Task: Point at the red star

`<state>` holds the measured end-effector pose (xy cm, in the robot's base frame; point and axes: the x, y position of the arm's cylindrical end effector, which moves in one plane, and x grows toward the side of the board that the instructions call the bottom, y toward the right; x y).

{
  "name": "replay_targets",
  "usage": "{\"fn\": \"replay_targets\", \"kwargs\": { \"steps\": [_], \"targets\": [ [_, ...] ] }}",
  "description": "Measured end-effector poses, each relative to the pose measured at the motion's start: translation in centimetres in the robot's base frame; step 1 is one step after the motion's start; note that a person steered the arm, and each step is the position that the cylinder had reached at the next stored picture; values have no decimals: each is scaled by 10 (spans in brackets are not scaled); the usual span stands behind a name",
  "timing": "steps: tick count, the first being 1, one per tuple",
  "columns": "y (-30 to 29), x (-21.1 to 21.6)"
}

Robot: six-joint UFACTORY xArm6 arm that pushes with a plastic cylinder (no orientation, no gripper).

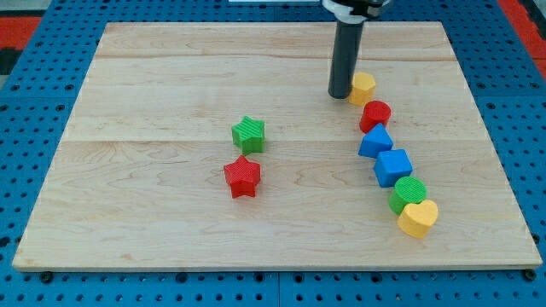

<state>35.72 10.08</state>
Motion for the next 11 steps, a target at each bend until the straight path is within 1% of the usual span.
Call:
{"fn": "replay_targets", "kwargs": {
  "steps": [2, 3, 4, 5, 6, 7, 8, 9, 10, 11],
  "targets": [
    [-2, -1],
    [-36, 6],
    [-105, 21],
    [-198, 25],
    [-256, 50],
    [-269, 127],
    [-232, 194],
    [-187, 207],
    [-166, 202],
    [-132, 197]
  ]
}}
